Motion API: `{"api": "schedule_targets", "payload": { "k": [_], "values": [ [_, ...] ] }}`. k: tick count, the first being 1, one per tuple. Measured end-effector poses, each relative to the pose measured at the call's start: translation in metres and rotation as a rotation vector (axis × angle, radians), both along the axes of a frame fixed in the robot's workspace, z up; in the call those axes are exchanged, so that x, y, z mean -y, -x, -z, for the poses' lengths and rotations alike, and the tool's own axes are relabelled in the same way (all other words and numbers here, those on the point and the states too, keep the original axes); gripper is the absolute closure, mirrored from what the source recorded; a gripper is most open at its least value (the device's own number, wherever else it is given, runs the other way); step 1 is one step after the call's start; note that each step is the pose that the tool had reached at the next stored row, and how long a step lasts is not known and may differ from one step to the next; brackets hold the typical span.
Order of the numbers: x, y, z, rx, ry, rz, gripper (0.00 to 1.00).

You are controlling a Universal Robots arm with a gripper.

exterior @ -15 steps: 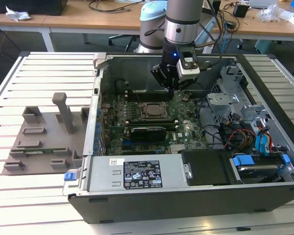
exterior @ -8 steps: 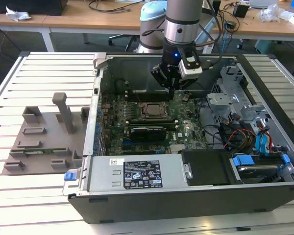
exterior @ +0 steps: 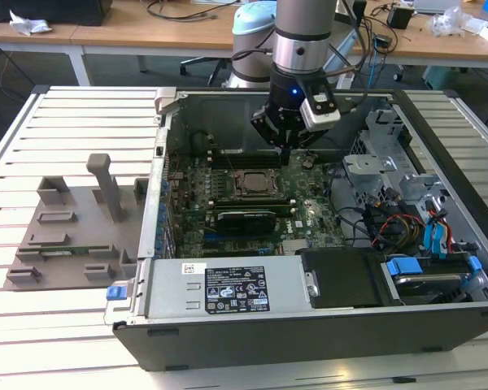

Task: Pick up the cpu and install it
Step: 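Install the first cpu locking lever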

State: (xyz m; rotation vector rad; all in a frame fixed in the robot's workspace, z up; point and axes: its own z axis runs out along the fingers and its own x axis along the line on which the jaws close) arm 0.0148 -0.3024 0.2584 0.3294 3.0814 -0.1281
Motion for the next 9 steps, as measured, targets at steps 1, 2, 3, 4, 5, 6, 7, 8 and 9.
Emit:
{"api": "schedule_targets", "payload": {
  "k": [1,2,3,4,5,6,7,8,9],
  "values": [
    [0.0,0.0,0.0,0.0,0.0,-0.011,0.89],
    [0.0,0.0,0.0,0.0,0.0,-0.017,0.89],
    [0.0,0.0,0.0,0.0,-0.0001,-0.043,0.89],
    [0.0,0.0,0.0,0.0,0.0,-0.055,0.89],
    [0.0,0.0,0.0,0.0,0.0,-0.062,0.89],
    [0.0,0.0,0.0,0.0,0.0,-0.068,0.89],
    [0.0,0.0,0.0,0.0,0.0001,-0.079,0.89],
    [0.0,0.0,0.0,0.0,0.0,-0.089,0.89],
    [0.0,0.0,0.0,0.0,0.0,-0.096,0.89]
  ]
}}
